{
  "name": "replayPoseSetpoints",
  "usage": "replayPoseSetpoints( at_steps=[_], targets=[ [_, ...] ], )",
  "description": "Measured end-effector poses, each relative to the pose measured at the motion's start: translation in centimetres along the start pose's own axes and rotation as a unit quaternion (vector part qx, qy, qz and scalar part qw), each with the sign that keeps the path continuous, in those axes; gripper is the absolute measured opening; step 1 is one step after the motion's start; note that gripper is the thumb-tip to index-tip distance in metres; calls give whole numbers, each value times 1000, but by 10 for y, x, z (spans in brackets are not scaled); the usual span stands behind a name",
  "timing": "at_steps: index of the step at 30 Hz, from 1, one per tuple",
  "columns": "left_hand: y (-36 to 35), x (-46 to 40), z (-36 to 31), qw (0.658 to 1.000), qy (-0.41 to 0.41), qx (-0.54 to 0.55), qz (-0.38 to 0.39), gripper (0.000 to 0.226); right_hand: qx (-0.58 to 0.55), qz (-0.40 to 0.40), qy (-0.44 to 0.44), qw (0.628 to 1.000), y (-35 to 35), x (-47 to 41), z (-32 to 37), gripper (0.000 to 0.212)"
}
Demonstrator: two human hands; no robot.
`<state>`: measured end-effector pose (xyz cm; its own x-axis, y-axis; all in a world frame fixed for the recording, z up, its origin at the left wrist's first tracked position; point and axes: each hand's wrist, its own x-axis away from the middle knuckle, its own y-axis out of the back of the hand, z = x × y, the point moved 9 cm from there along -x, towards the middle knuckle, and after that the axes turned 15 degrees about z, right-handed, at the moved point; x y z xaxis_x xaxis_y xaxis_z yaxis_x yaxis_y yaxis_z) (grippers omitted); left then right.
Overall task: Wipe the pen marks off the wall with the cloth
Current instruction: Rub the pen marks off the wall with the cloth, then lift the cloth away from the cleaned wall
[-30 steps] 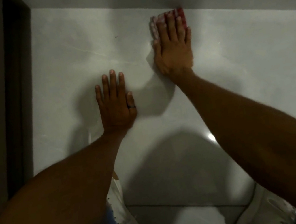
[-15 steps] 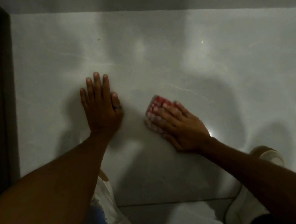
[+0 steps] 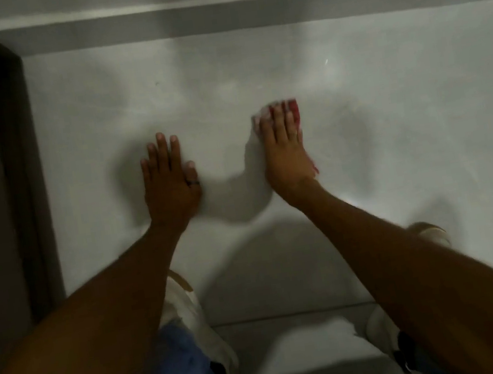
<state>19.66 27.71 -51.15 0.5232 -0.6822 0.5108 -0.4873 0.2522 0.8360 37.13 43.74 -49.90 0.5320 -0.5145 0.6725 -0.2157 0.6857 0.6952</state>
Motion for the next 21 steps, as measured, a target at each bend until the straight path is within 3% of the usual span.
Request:
replayPoseSetpoints(
  at_steps=[2,3,4,6,8,9,10,11,13,15,19,21],
  targets=[
    [10,3,2,988,24,51,147,62,-116,122,0,986,-12,38,9,86],
    [18,14,0,963,60,124,232,58,-226,162,-1,960,-6,60,20,77],
    [28,33,-4,916,111,226,312,55,-351,170,-19,920,5,82,32,64],
    [57,99,-32,766,188,452,417,57,-585,158,-74,792,37,131,63,48],
    [106,158,-62,627,215,622,417,61,-765,183,-78,613,64,175,115,45],
    [133,182,-70,583,221,679,389,61,-802,187,-71,563,83,195,142,44],
    [161,206,-71,548,232,723,350,57,-817,177,-64,545,106,210,164,40],
    [190,227,-70,522,238,757,311,50,-813,158,-64,556,129,222,183,38],
    [249,258,-54,519,212,790,250,35,-782,142,-64,603,172,238,225,37],
    [305,274,-18,546,173,796,193,27,-741,158,-20,652,215,240,279,33],
    [404,274,89,612,133,779,35,38,-569,93,124,807,304,213,390,28],
    [431,266,143,627,131,767,-30,35,-439,70,175,879,326,192,451,37]
  ],
)
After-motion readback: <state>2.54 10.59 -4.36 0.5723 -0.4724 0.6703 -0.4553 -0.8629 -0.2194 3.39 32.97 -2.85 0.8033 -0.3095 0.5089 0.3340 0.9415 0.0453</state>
